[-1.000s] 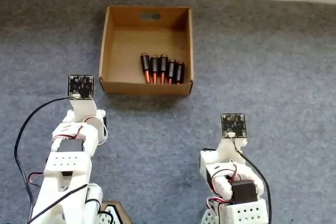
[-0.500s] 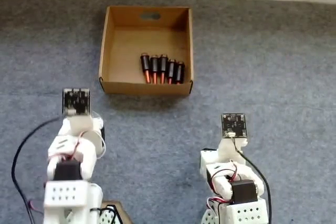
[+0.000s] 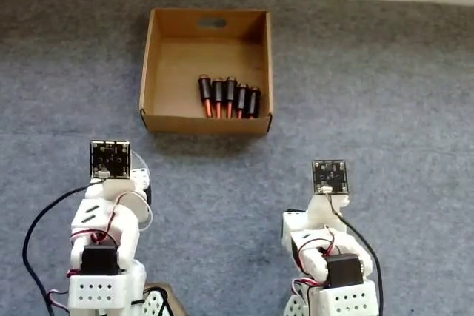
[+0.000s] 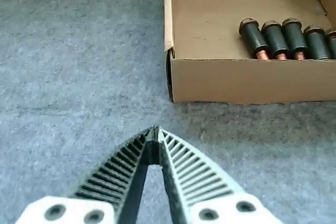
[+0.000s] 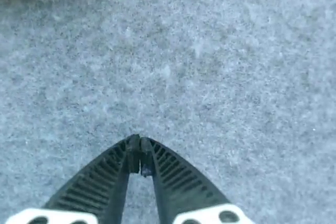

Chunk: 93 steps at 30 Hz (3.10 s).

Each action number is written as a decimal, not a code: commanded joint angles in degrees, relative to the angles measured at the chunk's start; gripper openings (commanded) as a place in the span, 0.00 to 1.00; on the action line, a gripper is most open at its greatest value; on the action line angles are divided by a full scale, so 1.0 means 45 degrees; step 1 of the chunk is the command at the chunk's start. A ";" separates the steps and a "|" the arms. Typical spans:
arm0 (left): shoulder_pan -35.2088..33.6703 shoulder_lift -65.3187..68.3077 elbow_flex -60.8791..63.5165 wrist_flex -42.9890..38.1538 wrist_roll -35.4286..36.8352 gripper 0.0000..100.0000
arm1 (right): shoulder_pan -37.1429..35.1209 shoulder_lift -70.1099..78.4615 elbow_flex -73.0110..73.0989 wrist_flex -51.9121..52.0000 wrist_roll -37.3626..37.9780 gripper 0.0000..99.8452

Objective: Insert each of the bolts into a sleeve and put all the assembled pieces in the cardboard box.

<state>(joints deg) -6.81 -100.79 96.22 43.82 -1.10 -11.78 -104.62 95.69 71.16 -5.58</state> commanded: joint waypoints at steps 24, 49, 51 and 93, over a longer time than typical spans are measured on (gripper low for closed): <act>0.0244 0.0088 0.0244 0.6252 -0.0098 0.01 | 0.0107 -0.0068 0.1670 0.0049 0.0098 0.01; 0.2120 -0.0869 0.0225 0.6349 -0.0098 0.01 | 0.0127 -0.0068 0.1670 0.0049 0.0098 0.01; 0.2120 -0.0869 0.0225 0.6349 -0.0098 0.01 | 0.0127 -0.0068 0.1670 0.0049 0.0098 0.01; 0.0889 -0.0830 0.0225 0.6349 -0.0098 0.01 | 0.0127 -0.0068 0.1670 0.0049 0.0137 0.01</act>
<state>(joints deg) -3.65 -104.13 96.22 72.13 -1.10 -11.78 -104.62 95.69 71.16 -5.58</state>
